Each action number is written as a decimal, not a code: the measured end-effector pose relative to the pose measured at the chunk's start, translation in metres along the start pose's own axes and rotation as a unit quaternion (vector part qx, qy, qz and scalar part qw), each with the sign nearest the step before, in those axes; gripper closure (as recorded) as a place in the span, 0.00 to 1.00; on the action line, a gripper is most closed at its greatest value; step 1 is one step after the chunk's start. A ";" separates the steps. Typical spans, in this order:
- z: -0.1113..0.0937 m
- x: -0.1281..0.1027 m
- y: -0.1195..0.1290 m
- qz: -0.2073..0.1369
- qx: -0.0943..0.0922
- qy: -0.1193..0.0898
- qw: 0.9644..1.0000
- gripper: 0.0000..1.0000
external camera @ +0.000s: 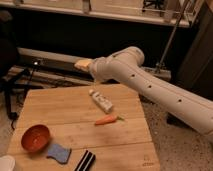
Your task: Place the white sponge in the ceramic bowl
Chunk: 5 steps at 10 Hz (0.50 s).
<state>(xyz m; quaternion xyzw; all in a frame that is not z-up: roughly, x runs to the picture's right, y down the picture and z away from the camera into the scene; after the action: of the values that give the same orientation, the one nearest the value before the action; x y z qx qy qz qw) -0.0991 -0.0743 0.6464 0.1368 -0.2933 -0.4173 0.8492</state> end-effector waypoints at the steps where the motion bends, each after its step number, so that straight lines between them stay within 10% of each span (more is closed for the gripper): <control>1: 0.008 -0.020 -0.008 -0.041 0.002 -0.024 0.999 0.25; 2: 0.014 -0.036 -0.012 -0.073 0.003 -0.045 0.996 0.25; 5: 0.034 -0.087 -0.019 -0.184 -0.006 -0.129 0.974 0.25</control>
<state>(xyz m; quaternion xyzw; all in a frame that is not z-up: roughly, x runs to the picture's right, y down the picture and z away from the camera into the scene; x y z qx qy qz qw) -0.1733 -0.0165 0.6305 0.1276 -0.3680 -0.5822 0.7137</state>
